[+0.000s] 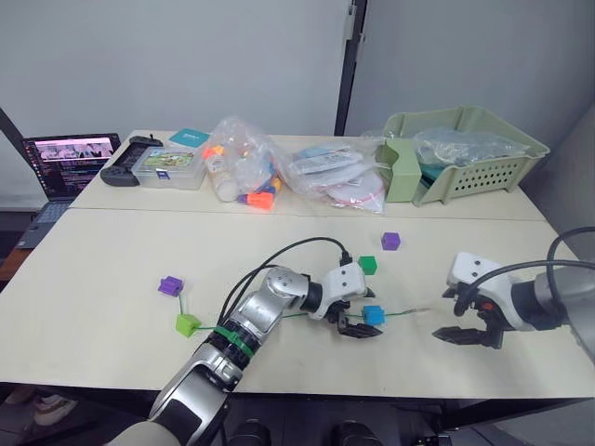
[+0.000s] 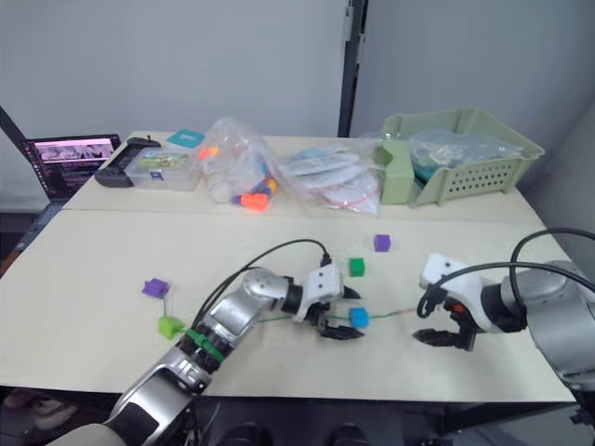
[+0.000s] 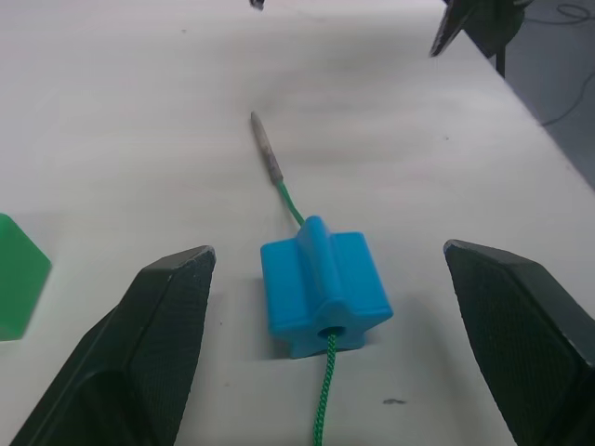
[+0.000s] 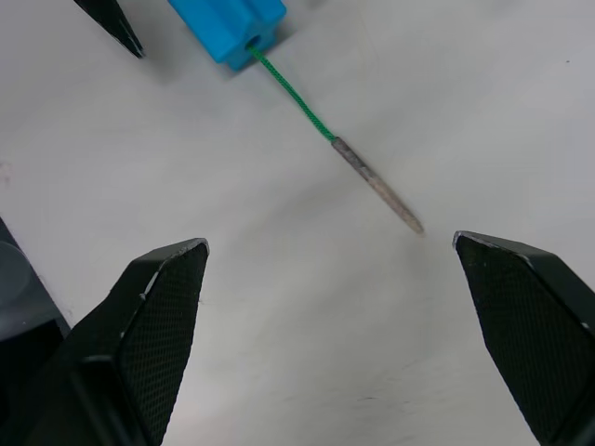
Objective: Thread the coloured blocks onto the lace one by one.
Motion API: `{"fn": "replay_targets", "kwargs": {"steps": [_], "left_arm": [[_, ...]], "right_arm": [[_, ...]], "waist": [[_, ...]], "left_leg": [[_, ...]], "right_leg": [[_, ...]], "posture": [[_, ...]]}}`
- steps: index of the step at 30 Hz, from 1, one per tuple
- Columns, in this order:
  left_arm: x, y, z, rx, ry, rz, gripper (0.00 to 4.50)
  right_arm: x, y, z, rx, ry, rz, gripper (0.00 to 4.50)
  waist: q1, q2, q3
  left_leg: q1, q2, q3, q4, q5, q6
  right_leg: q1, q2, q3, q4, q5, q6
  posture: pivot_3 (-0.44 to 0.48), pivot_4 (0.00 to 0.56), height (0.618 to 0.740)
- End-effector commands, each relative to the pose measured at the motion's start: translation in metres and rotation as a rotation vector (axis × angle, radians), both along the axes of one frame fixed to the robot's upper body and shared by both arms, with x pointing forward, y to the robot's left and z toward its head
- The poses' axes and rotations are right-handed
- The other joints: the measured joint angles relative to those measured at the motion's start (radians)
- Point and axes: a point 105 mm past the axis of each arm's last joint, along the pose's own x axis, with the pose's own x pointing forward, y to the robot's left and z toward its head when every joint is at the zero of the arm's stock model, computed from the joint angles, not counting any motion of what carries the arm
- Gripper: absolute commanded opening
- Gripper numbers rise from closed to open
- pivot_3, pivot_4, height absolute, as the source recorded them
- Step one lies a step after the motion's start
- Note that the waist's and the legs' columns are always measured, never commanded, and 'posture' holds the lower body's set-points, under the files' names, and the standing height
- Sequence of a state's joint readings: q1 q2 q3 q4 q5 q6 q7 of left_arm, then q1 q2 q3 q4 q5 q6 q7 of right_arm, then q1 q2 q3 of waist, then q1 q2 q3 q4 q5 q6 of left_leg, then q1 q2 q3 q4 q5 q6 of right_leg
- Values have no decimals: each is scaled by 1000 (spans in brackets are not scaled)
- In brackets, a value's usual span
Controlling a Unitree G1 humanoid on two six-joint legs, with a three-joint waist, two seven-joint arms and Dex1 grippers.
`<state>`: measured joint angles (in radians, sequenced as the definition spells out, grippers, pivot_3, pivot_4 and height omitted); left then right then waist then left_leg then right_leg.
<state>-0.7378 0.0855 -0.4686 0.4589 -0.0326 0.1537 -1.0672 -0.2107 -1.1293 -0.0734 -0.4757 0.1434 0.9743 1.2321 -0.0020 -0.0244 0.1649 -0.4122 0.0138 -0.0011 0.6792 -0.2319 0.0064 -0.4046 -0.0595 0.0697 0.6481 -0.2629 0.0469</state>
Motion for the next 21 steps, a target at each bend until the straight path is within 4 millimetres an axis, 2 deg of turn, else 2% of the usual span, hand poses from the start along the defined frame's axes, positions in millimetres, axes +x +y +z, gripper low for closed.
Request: {"fn": "replay_targets", "kwargs": {"steps": [1, 3, 6, 7, 8, 12, 16, 21], "left_arm": [[0, -10, 7, -14, -37, -13, 4144], [1, -13, 5, -5, -35, -7, 4144], [0, -15, 2, 17, -33, -26, 3381], [0, -14, 1, 31, -39, -32, 2921], [0, -14, 1, 39, -41, -37, 2739], [0, -12, 1, 44, -31, -46, 1426], [-1, -6, -1, 56, -30, -55, 1405], [0, -6, 0, 59, -33, -51, 1405]], "right_arm": [[-1, -2, 12, -4, -60, -19, 4461], [-3, -3, 11, -2, -67, -29, 4461], [-4, -4, 10, 0, -77, -29, 4500], [-3, -3, 10, 0, -83, -21, 4500], [-3, -3, 10, 0, -93, -9, 4500], [1, -1, 9, -1, -122, 22, 4500], [14, 9, -4, -32, -138, 143, 4500], [28, 12, -14, -57, -143, 192, 4500]], "waist": [[1, 0, 0], [2, 0, 0], [2, 0, 0], [1, 0, 0], [1, 0, 0], [0, 0, 0], [-5, 0, 0], [-10, 0, 0]], "left_leg": [[0, 0, 0, 0, 0, 0], [0, 0, 0, 0, 0, 0], [-1, 0, 0, 0, 0, 0], [-1, 0, 0, 0, 0, 0], [0, 0, 0, 0, 0, 0], [0, 0, 0, 0, 0, 0], [0, 0, 0, 0, 0, 0], [0, 0, 0, 0, 0, 0]], "right_leg": [[0, 0, 0, 0, 0, 0], [0, 0, 0, 0, 0, 0], [0, 0, 0, 0, 0, 0], [0, 0, 0, 0, 0, 0], [0, 0, 0, 0, 0, 0], [0, 0, 0, 0, 0, 0], [0, 0, 0, 0, 0, 1], [0, 0, 0, -1, 0, 1]], "posture": [[0, 150, 737], [0, 150, 737], [0, 150, 737], [0, 150, 737], [0, 150, 737], [0, 150, 737], [0, 150, 737], [0, 150, 737]]}}
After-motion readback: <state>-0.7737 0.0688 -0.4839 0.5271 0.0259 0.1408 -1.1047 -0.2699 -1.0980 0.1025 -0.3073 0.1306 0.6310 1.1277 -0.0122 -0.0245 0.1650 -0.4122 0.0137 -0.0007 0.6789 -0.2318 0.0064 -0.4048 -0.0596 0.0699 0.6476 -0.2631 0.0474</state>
